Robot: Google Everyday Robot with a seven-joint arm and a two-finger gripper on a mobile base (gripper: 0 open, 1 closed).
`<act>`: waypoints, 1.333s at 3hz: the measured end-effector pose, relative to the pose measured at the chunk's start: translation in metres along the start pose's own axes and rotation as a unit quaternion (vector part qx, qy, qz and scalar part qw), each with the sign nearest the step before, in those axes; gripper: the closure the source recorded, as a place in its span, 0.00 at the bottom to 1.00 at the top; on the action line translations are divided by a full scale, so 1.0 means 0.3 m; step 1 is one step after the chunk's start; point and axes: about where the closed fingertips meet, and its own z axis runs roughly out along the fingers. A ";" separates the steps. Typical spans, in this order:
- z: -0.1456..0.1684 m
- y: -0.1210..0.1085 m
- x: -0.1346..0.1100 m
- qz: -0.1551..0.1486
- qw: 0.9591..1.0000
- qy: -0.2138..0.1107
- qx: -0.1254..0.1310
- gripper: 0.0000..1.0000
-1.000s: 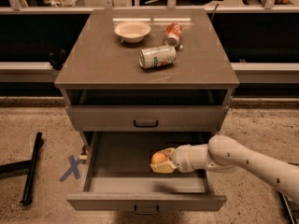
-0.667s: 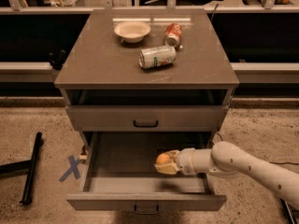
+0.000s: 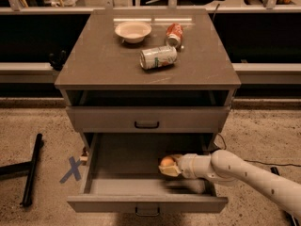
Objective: Place orange into middle drawer
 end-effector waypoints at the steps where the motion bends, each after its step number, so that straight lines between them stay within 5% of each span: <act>1: 0.057 -0.056 0.024 0.005 1.000 0.000 0.004 0.85; 4: 0.099 -0.114 -0.028 -0.009 1.000 -0.003 -0.001 0.15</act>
Offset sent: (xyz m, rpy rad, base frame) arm 0.0487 0.0071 -0.0289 -0.0155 -0.0063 -0.0040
